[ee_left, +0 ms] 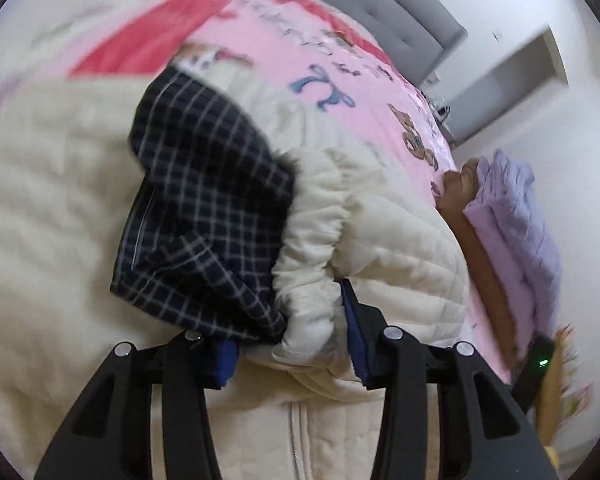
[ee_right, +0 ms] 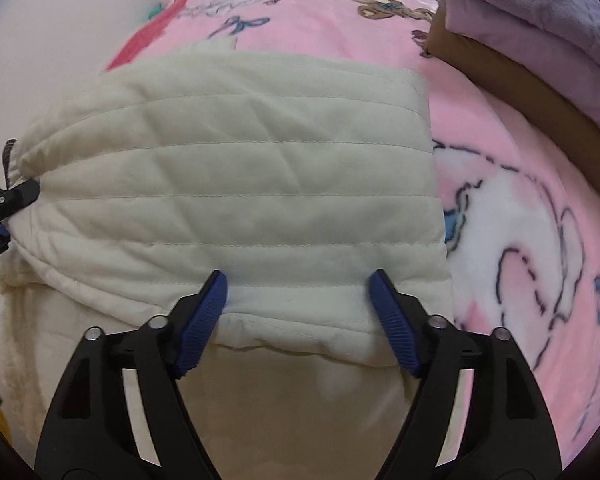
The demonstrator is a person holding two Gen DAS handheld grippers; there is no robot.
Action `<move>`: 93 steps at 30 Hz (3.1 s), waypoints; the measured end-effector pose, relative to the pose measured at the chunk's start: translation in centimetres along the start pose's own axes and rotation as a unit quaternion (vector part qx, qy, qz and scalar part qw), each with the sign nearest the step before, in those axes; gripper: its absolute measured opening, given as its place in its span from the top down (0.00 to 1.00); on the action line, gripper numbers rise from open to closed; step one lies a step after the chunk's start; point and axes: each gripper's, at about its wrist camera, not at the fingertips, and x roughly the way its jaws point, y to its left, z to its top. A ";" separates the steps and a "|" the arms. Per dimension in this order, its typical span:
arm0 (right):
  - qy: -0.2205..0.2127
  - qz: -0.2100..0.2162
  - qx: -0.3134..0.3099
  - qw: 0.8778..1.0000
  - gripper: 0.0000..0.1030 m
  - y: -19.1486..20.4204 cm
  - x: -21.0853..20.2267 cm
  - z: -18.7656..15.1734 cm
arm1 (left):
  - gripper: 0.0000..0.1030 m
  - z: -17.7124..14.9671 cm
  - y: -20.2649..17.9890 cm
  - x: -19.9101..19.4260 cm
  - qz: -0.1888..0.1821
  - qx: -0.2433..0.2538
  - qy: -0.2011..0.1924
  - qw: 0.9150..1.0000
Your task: Fold large clothes
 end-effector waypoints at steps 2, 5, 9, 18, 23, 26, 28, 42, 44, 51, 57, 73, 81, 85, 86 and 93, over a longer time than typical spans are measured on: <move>-0.001 0.005 0.005 1.000 0.24 -0.2 0.0 0.3 | 0.55 -0.6 -0.1 -0.1 0.009 0.018 -0.004 1.000; -0.031 0.034 0.024 0.999 0.26 -1.1 -1.8 0.1 | 0.49 -0.9 -0.6 -1.3 0.021 0.035 -0.027 0.999; -0.094 0.045 0.051 0.993 0.25 -2.4 -5.2 -0.1 | 0.45 -2.5 -1.9 -4.1 0.066 0.088 -0.076 0.991; -0.159 0.058 0.033 0.985 0.25 -1.7 -8.0 5.0 | 0.37 -4.3 -4.1 -8.9 0.169 0.106 -0.184 0.963; -0.121 0.055 0.009 0.991 0.30 0.5 -5.2 7.9 | 0.31 -1.2 -6.3 -8.8 0.127 0.139 -0.197 0.962; -0.115 0.077 0.001 0.990 0.33 1.7 -3.5 8.8 | 0.31 0.7 -7.4 -5.8 0.128 0.172 -0.156 0.964; -0.112 0.096 -0.002 0.989 0.33 2.5 -2.5 9.1 | 0.31 1.4 -7.4 -3.6 0.152 0.182 -0.117 0.964; -0.055 0.074 -0.048 0.995 0.33 3.9 5.0 6.8 | 0.27 0.4 -1.8 3.2 0.166 0.174 -0.010 0.971; -0.052 0.076 -0.038 0.995 0.33 3.8 5.4 6.7 | 0.27 0.3 -1.7 3.7 0.167 0.177 -0.013 0.970; -0.075 0.071 -0.029 0.994 0.26 3.6 4.0 6.6 | 0.26 0.8 -2.1 2.9 0.165 0.175 -0.011 0.971; -0.149 0.107 0.022 0.983 0.26 1.3 -1.7 5.0 | 0.22 0.7 -3.3 -1.0 0.144 0.166 -0.049 0.974; -0.092 0.016 -0.092 0.991 0.29 2.4 -0.6 -1.4 | 0.15 -3.9 -3.4 0.5 0.166 0.201 -0.028 0.965; -0.064 -0.006 -0.111 0.992 0.26 2.9 2.9 -1.1 | 0.11 -4.6 -2.9 2.3 0.177 0.221 -0.018 0.959; -0.057 -0.012 -0.111 0.992 0.24 3.0 2.9 -0.9 | 0.11 -4.6 -3.0 2.3 0.177 0.220 -0.018 0.959; -0.054 -0.012 -0.109 0.992 0.23 3.0 2.5 -0.8 | 0.11 -4.6 -3.0 2.0 0.174 0.219 -0.020 0.960; -0.076 0.028 -0.052 0.995 0.21 -0.1 -4.0 -3.3 | 0.11 -6.1 -2.4 -4.1 0.164 0.235 -0.057 0.956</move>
